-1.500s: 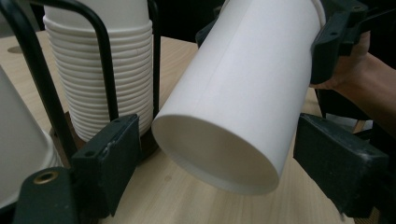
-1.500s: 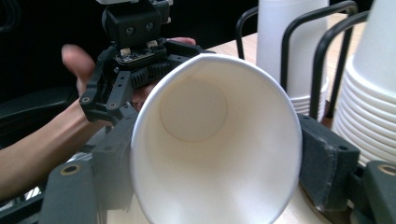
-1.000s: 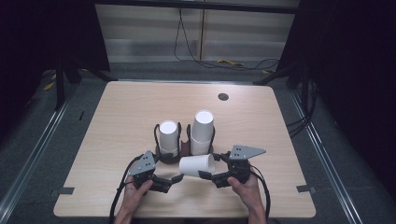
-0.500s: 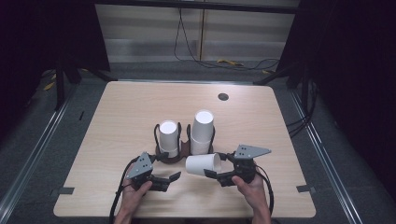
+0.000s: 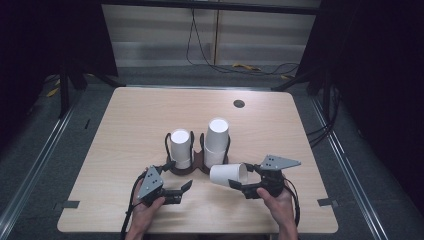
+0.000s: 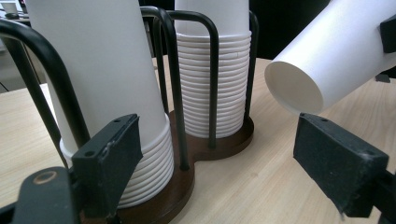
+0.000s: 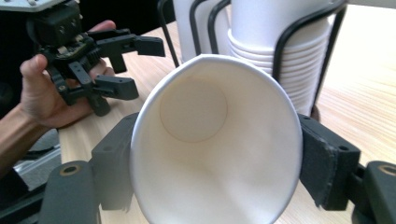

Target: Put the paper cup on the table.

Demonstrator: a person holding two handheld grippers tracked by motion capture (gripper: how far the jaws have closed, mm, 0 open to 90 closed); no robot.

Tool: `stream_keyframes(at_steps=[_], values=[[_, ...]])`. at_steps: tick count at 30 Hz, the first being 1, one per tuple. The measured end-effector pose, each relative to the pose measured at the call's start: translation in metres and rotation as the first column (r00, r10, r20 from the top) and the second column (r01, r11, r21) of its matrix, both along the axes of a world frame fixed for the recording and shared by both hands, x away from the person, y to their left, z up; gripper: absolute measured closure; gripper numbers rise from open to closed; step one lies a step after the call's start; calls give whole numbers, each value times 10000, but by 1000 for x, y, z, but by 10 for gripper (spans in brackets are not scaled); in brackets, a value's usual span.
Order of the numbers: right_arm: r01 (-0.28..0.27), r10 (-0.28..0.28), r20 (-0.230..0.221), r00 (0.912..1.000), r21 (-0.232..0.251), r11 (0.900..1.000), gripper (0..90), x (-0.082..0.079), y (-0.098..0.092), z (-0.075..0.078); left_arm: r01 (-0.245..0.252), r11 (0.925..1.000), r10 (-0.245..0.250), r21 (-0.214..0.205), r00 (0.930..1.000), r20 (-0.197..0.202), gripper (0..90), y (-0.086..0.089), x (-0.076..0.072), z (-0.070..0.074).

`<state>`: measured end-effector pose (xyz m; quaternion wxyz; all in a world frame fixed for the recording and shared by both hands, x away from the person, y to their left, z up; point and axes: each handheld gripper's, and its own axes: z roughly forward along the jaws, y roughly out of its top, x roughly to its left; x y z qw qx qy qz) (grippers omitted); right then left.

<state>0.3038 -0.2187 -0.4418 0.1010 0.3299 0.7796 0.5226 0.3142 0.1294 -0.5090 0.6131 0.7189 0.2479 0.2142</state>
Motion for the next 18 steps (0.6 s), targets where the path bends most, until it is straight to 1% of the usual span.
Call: stream_keyframes(at_steps=[1,3,4,5,6,7,8,9,10,11,14,16,18], values=[[62,-62,10,10000,34,10000,241,-1,-2,1,60,10000,-60,0,10000,54,151,-1,0,0],[212,-212,27,9998,-71,9997,241,-2,-5,2,22,10000,-22,-9,10000,-46,151,0,1,0],[337,-337,-47,9994,-121,9994,242,-2,-6,2,-23,9999,21,-127,9999,-131,152,1,1,0],[376,-377,-81,9993,-147,9992,242,-2,-7,2,-145,9998,142,-139,9997,-196,154,2,2,0],[427,-430,-145,9990,-234,9988,242,-1,-8,3,-194,9994,190,-282,9997,-172,153,2,1,0],[525,-531,-179,9984,-332,9981,242,-1,-9,3,-309,9991,307,-300,9995,-89,154,3,1,-1],[569,-580,-245,9980,-436,9974,243,-1,-10,3,-377,9984,375,-416,9993,-45,154,3,0,-1],[640,-656,-297,9974,-544,9965,243,-1,-10,4,-505,9976,509,-475,9987,80,154,4,-2,-1],[790,-814,-332,9961,-682,9945,243,-2,-11,5,-543,9968,552,-584,9984,131,156,6,-2,-2],[848,-881,-382,9954,-803,9932,243,-2,-11,6,-661,9949,669,-762,9977,90,155,7,-3,-2],[968,-1008,-344,9943,-1026,9900,241,-4,-14,11,-673,9929,677,-979,9977,1,156,8,-2,-3],[1140,-1194,-420,9920,-1143,9869,241,-3,-17,12,-721,9934,739,-897,9971,173,156,8,-4,-3],[1421,-1492,-489,9876,-1254,9819,242,-1,-21,14,-767,9935,796,-837,9963,320,154,7,-5,-3]])
